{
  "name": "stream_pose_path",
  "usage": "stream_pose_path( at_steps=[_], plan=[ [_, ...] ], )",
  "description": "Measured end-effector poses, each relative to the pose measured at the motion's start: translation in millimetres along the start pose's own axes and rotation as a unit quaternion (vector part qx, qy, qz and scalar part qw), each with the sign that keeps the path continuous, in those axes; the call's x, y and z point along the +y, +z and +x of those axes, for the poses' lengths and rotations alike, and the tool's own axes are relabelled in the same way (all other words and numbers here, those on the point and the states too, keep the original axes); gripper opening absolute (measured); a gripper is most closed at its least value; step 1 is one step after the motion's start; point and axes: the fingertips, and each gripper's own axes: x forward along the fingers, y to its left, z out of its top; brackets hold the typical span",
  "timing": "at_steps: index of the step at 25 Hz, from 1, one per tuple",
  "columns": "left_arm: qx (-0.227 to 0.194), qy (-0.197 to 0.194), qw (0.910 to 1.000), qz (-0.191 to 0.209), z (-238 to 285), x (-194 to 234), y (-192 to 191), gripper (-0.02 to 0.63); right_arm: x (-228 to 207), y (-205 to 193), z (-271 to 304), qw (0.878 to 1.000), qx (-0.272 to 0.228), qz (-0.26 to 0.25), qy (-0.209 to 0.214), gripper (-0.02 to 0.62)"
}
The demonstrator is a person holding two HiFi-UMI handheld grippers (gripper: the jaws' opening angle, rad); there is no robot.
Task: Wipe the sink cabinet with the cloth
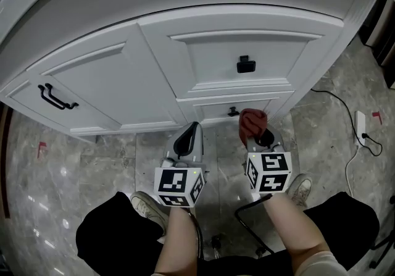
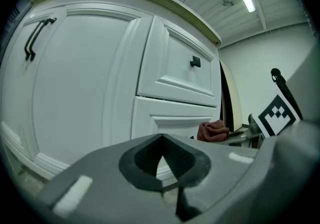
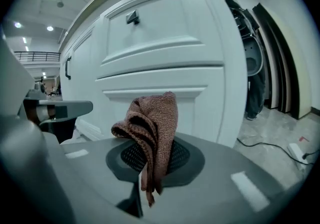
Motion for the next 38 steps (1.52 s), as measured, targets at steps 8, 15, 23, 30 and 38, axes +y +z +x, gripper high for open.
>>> stream_pose_path(
  at_steps=[8, 15, 23, 30, 38],
  plan=[
    [0.003, 0.047, 0.9989, -0.004, -31.8, 55.9, -6.7, 0.0, 110.3, -4.6, 35.6, 0.995, 0.008, -0.005, 0.098, 0.077],
    [0.005, 0.057, 0.9983, -0.01, -41.0, 74.6, -12.1, 0.0, 152.0, 1.9, 67.3, 0.992, 0.013, -0.001, 0.127, 0.077],
    [0.006, 0.043, 0.999, -0.005, -35.7, 66.7, -13.6, 0.0, 122.2, -2.7, 67.5, 0.995, 0.02, 0.023, 0.1, 0.077],
    [0.008, 0.046, 0.9989, -0.002, -37.5, 66.7, -13.6, 0.0, 85.0, -4.4, 64.3, 0.996, 0.027, 0.052, 0.069, 0.075],
    [0.003, 0.036, 0.9993, -0.006, -28.3, 55.6, -9.6, 0.0, 64.8, -12.7, 51.6, 0.996, 0.033, 0.062, 0.046, 0.075]
  ],
)
